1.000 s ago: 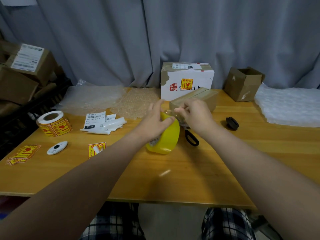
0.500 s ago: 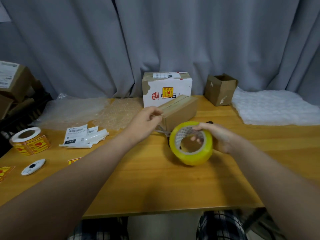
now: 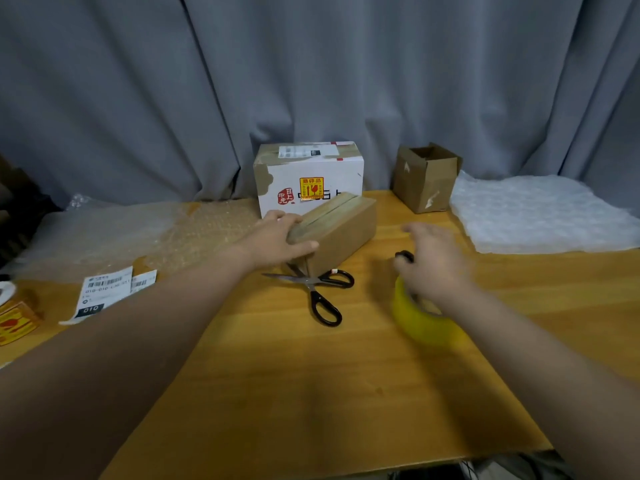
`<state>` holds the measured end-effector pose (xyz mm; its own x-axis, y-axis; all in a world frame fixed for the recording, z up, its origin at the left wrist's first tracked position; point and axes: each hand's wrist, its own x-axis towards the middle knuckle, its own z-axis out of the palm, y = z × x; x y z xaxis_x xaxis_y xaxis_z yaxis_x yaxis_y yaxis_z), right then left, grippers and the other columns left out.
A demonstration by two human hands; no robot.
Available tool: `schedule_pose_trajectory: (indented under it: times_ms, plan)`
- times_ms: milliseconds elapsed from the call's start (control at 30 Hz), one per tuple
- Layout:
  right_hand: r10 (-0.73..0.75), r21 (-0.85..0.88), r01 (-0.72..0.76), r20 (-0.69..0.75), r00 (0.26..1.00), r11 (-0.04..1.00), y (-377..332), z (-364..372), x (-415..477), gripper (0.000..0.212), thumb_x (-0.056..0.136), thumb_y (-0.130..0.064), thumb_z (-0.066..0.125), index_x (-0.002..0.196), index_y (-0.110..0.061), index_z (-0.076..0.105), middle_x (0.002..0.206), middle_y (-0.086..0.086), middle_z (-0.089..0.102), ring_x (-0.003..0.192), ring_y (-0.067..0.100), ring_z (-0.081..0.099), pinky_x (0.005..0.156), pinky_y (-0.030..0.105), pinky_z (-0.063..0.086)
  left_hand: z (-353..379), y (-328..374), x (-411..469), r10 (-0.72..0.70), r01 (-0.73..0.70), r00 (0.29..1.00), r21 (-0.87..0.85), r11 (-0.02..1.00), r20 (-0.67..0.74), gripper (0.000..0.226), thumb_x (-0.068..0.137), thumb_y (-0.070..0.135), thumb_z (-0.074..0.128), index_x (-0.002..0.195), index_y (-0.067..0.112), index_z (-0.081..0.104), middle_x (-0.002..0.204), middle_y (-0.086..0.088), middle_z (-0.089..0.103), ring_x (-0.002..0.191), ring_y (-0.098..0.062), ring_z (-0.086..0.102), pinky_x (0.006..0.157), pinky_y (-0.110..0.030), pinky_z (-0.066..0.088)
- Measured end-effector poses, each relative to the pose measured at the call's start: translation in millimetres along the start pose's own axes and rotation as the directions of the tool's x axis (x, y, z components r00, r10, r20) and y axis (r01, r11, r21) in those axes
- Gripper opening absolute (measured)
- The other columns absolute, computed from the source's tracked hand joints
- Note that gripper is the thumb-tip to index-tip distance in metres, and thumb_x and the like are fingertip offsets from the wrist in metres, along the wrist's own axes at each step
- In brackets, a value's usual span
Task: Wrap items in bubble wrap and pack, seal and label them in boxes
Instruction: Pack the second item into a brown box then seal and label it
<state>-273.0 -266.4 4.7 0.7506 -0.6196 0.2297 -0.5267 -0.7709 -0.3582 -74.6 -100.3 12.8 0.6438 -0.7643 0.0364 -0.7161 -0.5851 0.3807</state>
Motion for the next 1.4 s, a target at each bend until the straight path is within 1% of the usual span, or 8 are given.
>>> schedule_pose_trajectory:
  times_ms: [167,367,600,867,1033,1133,1233,1400]
  plan:
    - [-0.267,0.125,0.235,0.458,0.848,0.964,-60,44,4,0.042,0.086,-0.029,0.068,0.121,-0.015,0.051,0.120,0.004,0.052,0.111,0.023,0.052,0.090,0.032,0.045,7,4,18,0.008,-0.007,0.997,-0.007,1.000,0.077,0.076,0.078,0.062,0.061,0.140,0.027,0.036,0.136,-0.010,0.038,0.123,-0.029,0.042,0.102,-0.040,0.040]
    - [-0.275,-0.060,0.338,0.459,0.845,0.939,-65,69,15,0.062,0.076,-0.055,0.068,0.116,-0.020,0.037,0.107,0.000,0.053,0.104,0.024,0.051,0.090,0.039,0.029,23,-3,20,-0.019,0.016,0.998,-0.037,0.999,-0.061,0.062,0.075,0.062,0.063,0.127,0.035,0.043,0.122,-0.007,0.052,0.117,-0.029,0.045,0.096,-0.038,0.041]
    - [-0.288,0.025,0.384,0.704,0.649,0.923,-62,51,8,0.071,0.062,-0.076,0.067,0.104,-0.026,0.038,0.098,-0.010,0.052,0.097,0.015,0.048,0.087,0.035,0.028,22,7,18,-0.053,0.052,0.997,-0.016,0.999,-0.051,0.064,0.078,0.060,0.062,0.133,0.035,0.039,0.125,-0.012,0.046,0.122,-0.032,0.036,0.096,-0.038,0.036]
    - [-0.129,-0.250,0.376,0.657,0.743,0.893,-41,34,12,0.055,0.080,-0.042,0.071,0.121,-0.019,0.042,0.120,0.004,0.048,0.116,0.027,0.045,0.099,0.041,0.030,10,-6,4,-0.060,0.060,0.998,-0.128,0.990,0.004,0.059,0.075,0.058,0.066,0.126,0.039,0.043,0.124,-0.006,0.050,0.116,-0.027,0.043,0.089,-0.036,0.044]
    - [-0.049,-0.342,0.363,0.666,0.745,0.867,-33,26,24,0.017,0.087,-0.021,0.062,0.099,-0.010,0.056,0.089,0.004,0.050,0.077,0.021,0.048,0.060,0.029,0.038,-6,-37,-26,-0.066,0.068,0.998,-0.252,0.965,0.015,0.055,0.074,0.042,0.075,0.123,0.039,0.050,0.128,0.000,0.050,0.118,-0.022,0.047,0.100,-0.039,0.042]
    - [-0.196,-0.167,0.257,0.313,0.929,0.952,-48,30,29,0.015,0.091,-0.022,0.051,0.084,-0.011,0.058,0.083,0.005,0.054,0.075,0.023,0.051,0.060,0.032,0.042,-14,-53,-42,0.014,-0.004,0.999,-0.245,0.970,0.039,0.057,0.080,0.030,0.072,0.130,0.040,0.048,0.145,-0.004,0.033,0.135,-0.022,0.032,0.110,-0.038,0.032]
    - [-0.267,-0.015,0.267,-0.115,0.957,0.964,-77,34,36,0.025,0.096,-0.039,0.047,0.107,-0.019,0.058,0.107,0.002,0.050,0.103,0.020,0.046,0.086,0.035,0.039,-12,-52,-51,-0.042,0.012,0.997,-0.405,0.914,-0.066,0.066,0.081,0.035,0.065,0.140,0.038,0.035,0.157,0.000,0.008,0.144,-0.020,0.016,0.115,-0.042,0.025]
    - [-0.011,0.060,-0.002,0.219,0.976,0.998,-90,59,59,0.052,0.097,-0.055,0.031,0.144,-0.033,0.035,0.153,0.013,0.023,0.132,0.040,0.032,0.109,0.045,0.030,7,-24,-43,-0.415,0.255,0.896,-0.582,0.772,-0.157,0.050,0.098,0.036,0.046,0.139,0.009,0.038,0.135,-0.007,0.052,0.120,-0.024,0.051,0.094,-0.030,0.042]
